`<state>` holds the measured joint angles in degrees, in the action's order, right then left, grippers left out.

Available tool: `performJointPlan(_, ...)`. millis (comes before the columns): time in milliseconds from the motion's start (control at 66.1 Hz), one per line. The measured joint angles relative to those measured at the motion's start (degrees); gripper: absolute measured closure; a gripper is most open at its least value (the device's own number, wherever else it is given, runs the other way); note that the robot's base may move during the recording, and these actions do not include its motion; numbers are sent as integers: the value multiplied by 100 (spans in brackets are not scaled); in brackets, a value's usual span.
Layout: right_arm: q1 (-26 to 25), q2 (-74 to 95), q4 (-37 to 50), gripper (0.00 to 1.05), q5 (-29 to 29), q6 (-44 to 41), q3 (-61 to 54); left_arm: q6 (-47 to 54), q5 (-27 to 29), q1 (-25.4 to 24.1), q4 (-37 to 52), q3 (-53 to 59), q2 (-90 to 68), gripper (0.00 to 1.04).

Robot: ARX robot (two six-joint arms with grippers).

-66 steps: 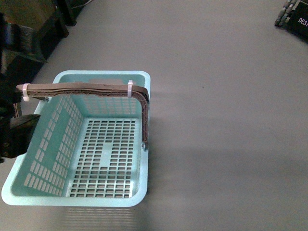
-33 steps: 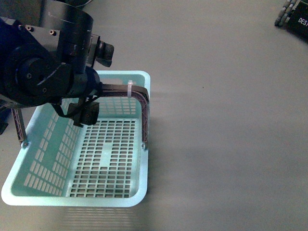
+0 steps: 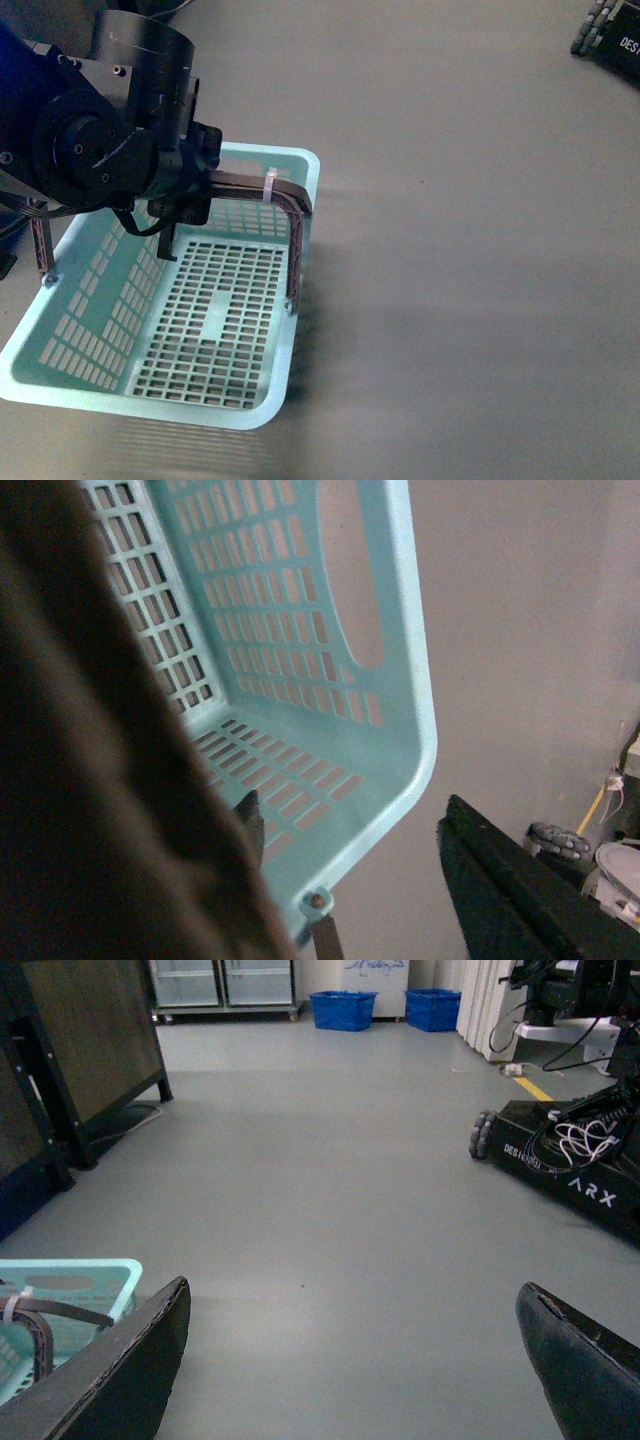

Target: Pick mango and avocado into basket

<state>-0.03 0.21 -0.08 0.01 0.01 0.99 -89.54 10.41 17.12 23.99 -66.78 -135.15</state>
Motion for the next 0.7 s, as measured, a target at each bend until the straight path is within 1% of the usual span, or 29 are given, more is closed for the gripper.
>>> performJointPlan(121, 0, 0, 0, 9, 0, 0, 0, -52, 52, 2, 116, 79, 44, 77)
performJointPlan(242, 0, 0, 0, 9, 0, 0, 0, -120, 72, 13, 426, 605, 374, 78)
performJointPlan(348, 0, 0, 0, 9, 0, 0, 0, -114, 173, 48, 570, 1311, 1038, 78)
performJointPlan(469, 2, 0, 0, 9, 0, 0, 0, 15, 363, 114, 597, 2124, 2229, 78)
performJointPlan(559, 2, 0, 0, 9, 0, 0, 0, 22, 481, 149, 332, 2699, 3359, 78)
performJointPlan(665, 0, 0, 0, 9, 0, 0, 0, -24, 625, 170, -267, 3112, 4553, 78)
performJointPlan(696, 0, 0, 0, 9, 0, 0, 0, -42, 721, 188, -562, 3176, 5003, 78)
